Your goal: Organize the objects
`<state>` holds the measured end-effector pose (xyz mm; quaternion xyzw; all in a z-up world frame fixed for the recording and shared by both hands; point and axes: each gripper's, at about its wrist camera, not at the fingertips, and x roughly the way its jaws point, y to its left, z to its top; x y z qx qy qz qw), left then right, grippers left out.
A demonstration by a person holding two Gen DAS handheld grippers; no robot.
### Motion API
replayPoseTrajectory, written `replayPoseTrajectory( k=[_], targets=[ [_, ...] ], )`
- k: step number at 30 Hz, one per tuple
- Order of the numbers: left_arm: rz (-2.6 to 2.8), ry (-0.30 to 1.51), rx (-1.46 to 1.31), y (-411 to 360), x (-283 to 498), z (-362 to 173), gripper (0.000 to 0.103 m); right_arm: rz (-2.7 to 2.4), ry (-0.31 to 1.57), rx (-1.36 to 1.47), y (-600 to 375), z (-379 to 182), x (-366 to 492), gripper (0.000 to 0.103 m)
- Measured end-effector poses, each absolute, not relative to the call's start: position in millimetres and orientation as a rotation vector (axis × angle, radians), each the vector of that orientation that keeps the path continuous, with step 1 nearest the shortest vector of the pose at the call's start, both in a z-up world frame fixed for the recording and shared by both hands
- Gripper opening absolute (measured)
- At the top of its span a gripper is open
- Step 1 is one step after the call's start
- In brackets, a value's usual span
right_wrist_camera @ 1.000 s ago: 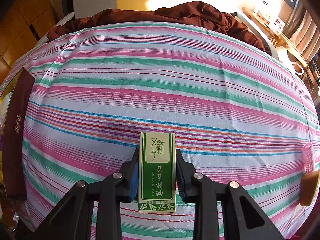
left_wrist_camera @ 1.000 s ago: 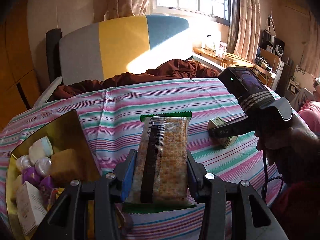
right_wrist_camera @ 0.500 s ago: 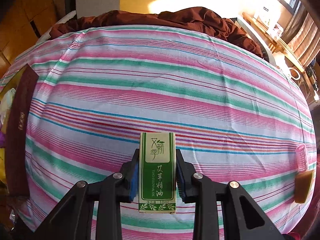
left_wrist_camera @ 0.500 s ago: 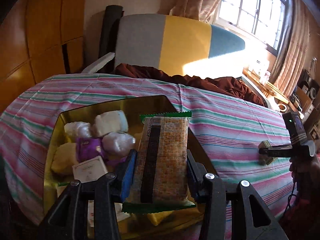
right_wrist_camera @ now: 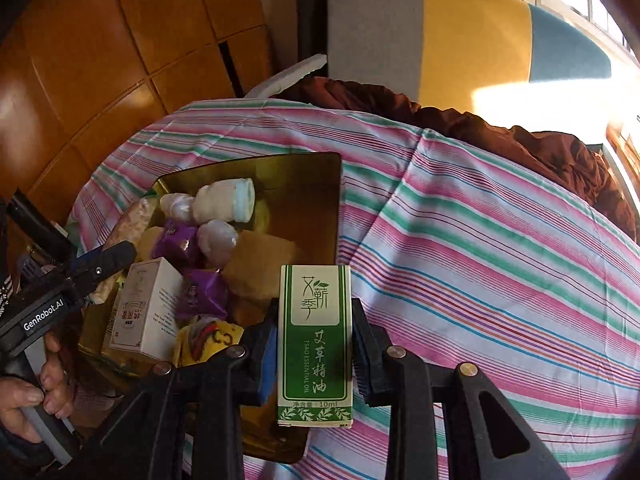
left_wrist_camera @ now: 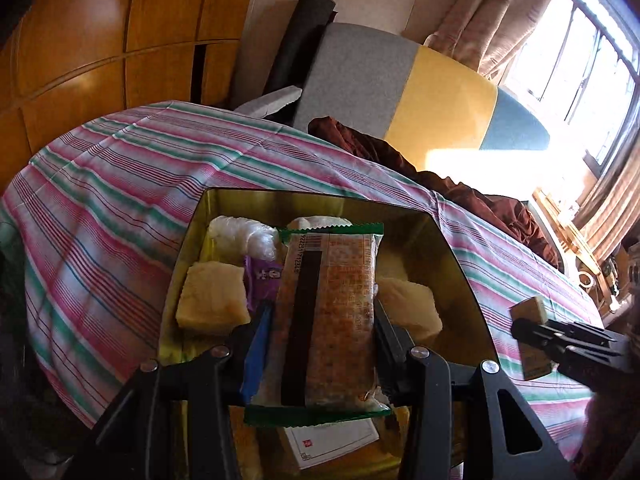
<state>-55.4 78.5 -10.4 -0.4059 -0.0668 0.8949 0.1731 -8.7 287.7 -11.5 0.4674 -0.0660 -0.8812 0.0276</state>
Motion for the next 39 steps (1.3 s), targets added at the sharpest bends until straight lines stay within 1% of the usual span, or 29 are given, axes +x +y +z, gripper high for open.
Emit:
replayPoseTrajectory(
  k=[3,5,9,11,12,13,16,17,21,22,24,26,30,31,32,34,37,39],
  targets=[
    [2.55,-0.156,-1.135,92,-60,-11,0.046,-2.696,-0.201,1.463,274,-23,-19,0.03],
    [2.548,-0.126,-1.141,101,-65,-13,0.046,-2.709,-0.153,1.486,268,-28,-21,0.03],
    [2.571,-0.061,-1.132,113,-67,-18,0.047,-2.691,-0.155,1.51,265,-36,-23,0.031],
    [2.585,-0.042,-1.119,115,-65,-19,0.047,-2.682,-0.168,1.511,266,-39,-23,0.033],
    [2.592,-0.029,-1.11,116,-64,-19,0.049,-2.68,-0.177,1.514,266,-41,-22,0.033],
    [2.598,-0.019,-1.103,116,-63,-19,0.054,-2.678,-0.181,1.52,266,-43,-22,0.034],
    [2.611,-0.006,-1.091,114,-59,-19,0.055,-2.667,-0.215,1.522,266,-49,-20,0.034],
    [2.619,0.003,-1.085,114,-58,-18,0.058,-2.667,-0.222,1.521,265,-49,-19,0.034],
    [2.642,0.026,-1.064,111,-53,-16,0.061,-2.684,-0.234,1.503,263,-48,-15,0.035],
    [2.647,0.03,-1.059,110,-51,-15,0.064,-2.693,-0.232,1.497,262,-47,-14,0.036],
    [2.655,0.034,-1.049,108,-48,-14,0.069,-2.714,-0.232,1.481,261,-44,-10,0.039],
    [2.664,0.037,-1.039,106,-44,-12,0.078,-2.745,-0.228,1.462,260,-39,-6,0.044],
    [2.683,0.041,-1.02,102,-37,-7,0.091,-2.821,-0.192,1.422,257,-29,1,0.049],
    [2.687,0.042,-1.018,100,-36,-6,0.095,-2.844,-0.176,1.41,255,-27,3,0.054],
    [2.688,0.042,-1.018,99,-34,-5,0.099,-2.87,-0.162,1.397,254,-24,6,0.061],
    [2.69,0.039,-1.013,95,-30,-3,0.103,-2.914,-0.137,1.369,252,-19,11,0.066],
    [2.702,0.051,-1.007,91,-22,-1,0.103,-2.993,-0.094,1.342,249,-14,21,0.068],
    [2.707,0.036,-1.004,86,-16,1,0.103,-3.052,-0.056,1.322,246,-12,27,0.074]
  ],
)
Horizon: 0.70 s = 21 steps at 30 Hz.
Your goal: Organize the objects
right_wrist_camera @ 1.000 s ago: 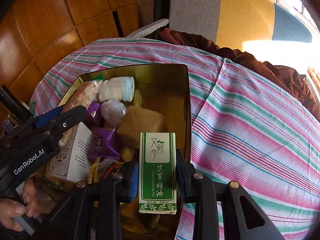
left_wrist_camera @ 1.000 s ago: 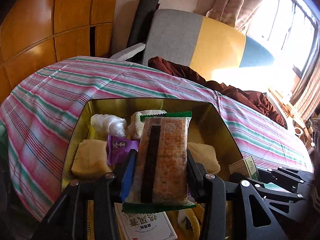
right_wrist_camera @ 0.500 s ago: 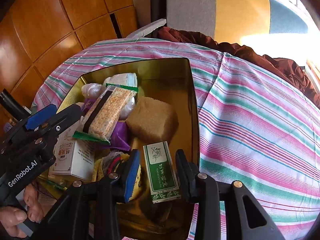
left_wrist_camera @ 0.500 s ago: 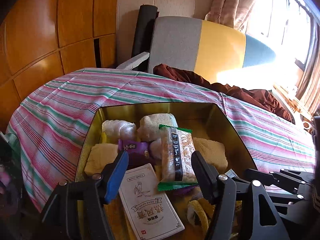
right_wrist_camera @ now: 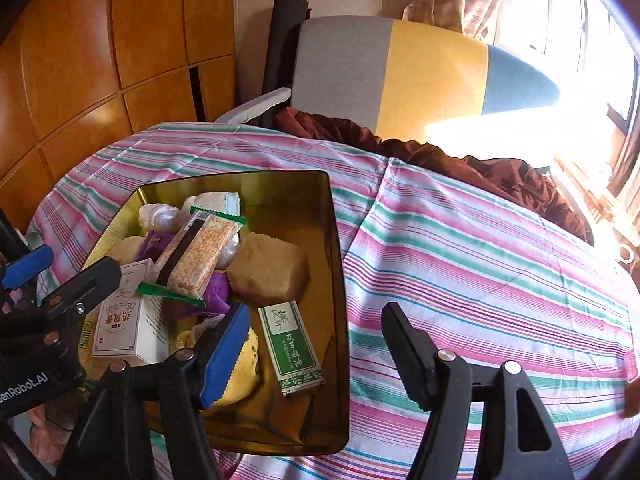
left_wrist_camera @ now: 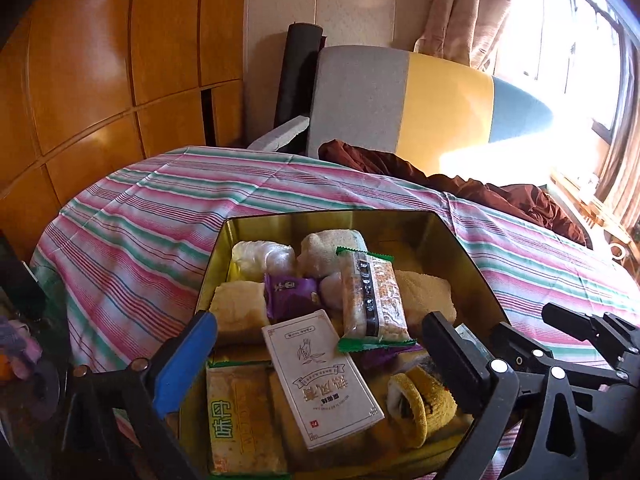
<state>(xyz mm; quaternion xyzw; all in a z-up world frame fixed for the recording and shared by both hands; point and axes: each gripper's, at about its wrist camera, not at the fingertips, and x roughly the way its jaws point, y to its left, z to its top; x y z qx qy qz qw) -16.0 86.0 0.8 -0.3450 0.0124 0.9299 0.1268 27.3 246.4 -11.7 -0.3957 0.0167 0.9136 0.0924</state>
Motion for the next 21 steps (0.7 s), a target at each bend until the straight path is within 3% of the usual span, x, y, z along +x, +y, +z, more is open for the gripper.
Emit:
replayPoseTrajectory(
  k=[2,12,21],
  targets=[
    [2.713,0.009,-1.001,80,-9,2,0.103,2.688,0.035,-1.127,246,-10,35,0.079],
    [2.8,-0.041,-1.016,69,17,1,0.103,2.639,0.142,-1.122,252,-18,50,0.079],
    [2.808,-0.084,-1.028,65,20,-5,0.101,2.667,0.117,-1.079,245,-11,50,0.079]
  ],
)
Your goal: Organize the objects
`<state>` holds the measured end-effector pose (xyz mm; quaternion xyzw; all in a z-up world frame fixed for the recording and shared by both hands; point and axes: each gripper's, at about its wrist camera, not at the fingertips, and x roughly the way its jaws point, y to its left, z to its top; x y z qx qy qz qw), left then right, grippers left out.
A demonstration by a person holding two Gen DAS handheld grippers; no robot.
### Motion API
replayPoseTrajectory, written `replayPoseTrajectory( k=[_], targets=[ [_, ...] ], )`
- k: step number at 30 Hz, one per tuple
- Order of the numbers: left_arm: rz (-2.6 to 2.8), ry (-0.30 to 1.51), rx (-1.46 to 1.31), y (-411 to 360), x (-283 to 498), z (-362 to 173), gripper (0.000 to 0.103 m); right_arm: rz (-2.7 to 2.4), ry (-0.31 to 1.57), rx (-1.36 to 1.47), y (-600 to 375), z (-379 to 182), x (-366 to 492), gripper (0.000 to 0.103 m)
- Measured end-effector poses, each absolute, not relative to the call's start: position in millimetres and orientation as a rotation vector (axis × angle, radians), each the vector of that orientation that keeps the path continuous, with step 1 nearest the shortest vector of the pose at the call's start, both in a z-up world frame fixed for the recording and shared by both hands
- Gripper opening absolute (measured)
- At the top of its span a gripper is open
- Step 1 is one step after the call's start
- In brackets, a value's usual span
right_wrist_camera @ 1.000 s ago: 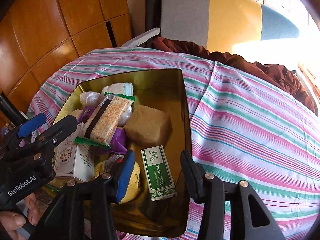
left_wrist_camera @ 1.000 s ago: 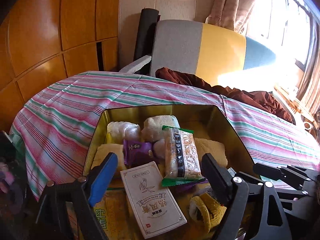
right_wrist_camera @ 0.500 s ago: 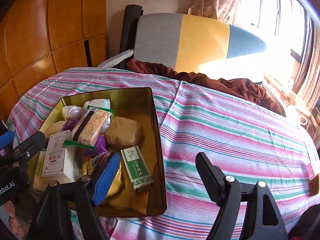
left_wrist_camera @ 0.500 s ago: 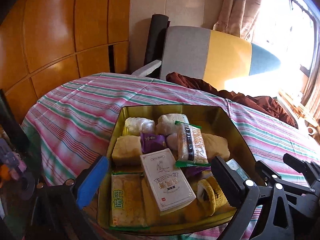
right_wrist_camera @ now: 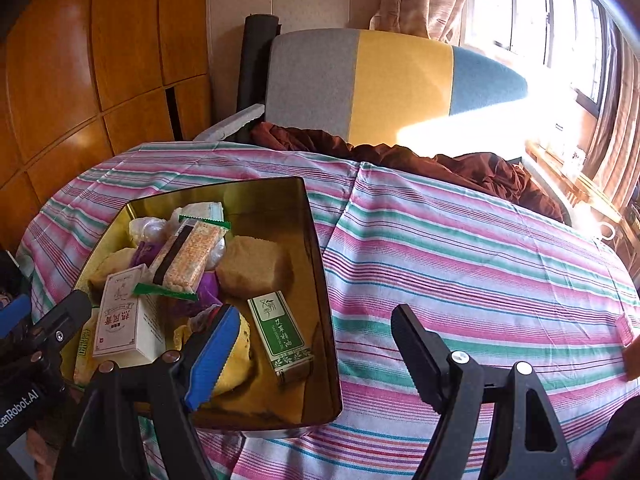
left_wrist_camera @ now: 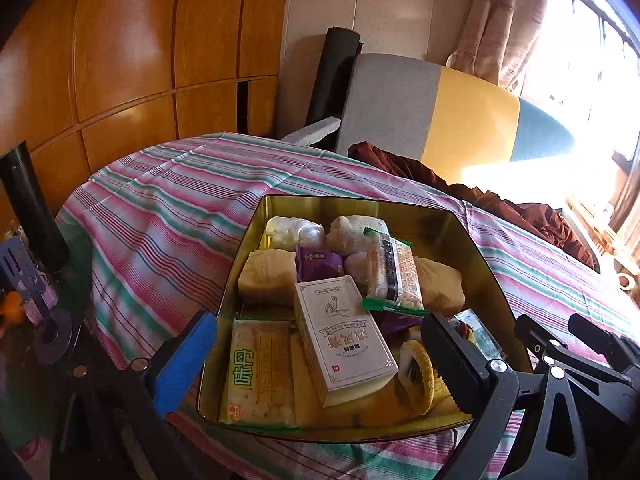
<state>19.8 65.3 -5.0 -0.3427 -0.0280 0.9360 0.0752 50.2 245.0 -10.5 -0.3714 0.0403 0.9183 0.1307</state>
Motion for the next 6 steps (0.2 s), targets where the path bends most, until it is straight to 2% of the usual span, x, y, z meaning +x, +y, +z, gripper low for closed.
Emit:
replayPoseTrajectory(
  k=[4,6],
  targets=[
    [2.814,-0.072,-1.029,65.6,20.1,-7.7,0.097,2.678,0.107,-1.088,241.5,-11.3,47.8,0.079],
    [2.804,-0.077,-1.046,65.8,18.6,-8.8,0.099,2.68,0.096,-1.092,239.4,-11.9,47.5,0.079]
  ],
)
